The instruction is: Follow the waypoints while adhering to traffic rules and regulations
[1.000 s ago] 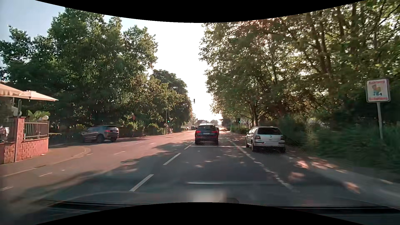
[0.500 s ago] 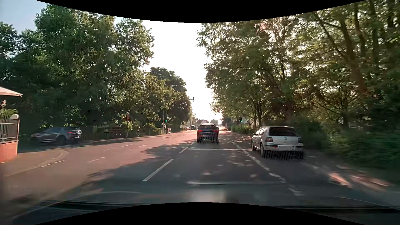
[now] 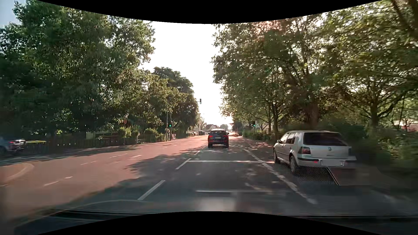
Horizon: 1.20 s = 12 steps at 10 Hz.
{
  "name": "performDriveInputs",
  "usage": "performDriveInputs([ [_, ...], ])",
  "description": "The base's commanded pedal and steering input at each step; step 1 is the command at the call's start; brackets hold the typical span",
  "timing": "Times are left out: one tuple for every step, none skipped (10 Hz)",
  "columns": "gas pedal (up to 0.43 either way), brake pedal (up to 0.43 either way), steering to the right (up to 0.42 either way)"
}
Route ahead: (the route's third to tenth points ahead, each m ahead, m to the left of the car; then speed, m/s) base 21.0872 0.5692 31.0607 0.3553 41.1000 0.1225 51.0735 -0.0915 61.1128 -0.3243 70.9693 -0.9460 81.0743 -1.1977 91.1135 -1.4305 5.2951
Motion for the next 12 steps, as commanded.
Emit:
performDriveInputs([
  [0.280, 0.000, -0.002],
  [0.287, 0.000, -0.002],
  [0.287, 0.000, -0.002],
  [0.287, 0.000, -0.002],
  [0.287, 0.000, -0.002],
  [0.287, 0.000, -0.002],
  [0.287, 0.000, -0.002],
  [0.287, 0.000, -0.002],
  [0.287, 0.000, -0.002],
  [0.287, 0.000, -0.002],
  [0.287, 0.000, -0.002],
  [0.287, 0.000, -0.002],
])
